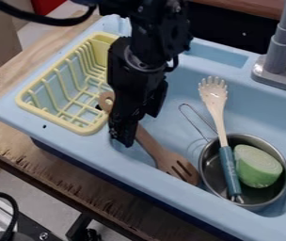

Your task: Move the wooden spoon to the left bin

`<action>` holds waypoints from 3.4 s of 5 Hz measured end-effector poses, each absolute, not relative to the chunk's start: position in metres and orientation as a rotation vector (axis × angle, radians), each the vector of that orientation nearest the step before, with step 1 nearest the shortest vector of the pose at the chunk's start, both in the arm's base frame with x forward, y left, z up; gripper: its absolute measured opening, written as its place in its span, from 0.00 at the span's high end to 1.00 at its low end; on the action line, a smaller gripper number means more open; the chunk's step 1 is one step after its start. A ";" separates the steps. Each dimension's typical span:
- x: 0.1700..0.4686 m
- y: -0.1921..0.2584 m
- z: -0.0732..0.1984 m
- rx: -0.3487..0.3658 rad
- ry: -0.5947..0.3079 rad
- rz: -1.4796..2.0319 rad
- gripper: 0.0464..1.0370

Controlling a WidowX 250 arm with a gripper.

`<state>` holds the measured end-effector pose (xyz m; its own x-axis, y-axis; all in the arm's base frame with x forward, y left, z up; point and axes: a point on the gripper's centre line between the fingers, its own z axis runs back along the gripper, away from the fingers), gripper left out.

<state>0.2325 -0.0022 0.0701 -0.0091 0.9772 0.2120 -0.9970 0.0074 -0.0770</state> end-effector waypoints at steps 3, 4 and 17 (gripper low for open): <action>0.235 0.002 0.066 0.101 -0.227 1.583 0.74; 0.229 0.005 0.068 0.144 -0.195 1.583 0.74; 0.267 0.114 0.100 0.138 -0.171 1.523 0.74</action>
<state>0.2674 0.1141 0.1001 0.0398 0.9796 0.1970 -0.9989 0.0439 -0.0168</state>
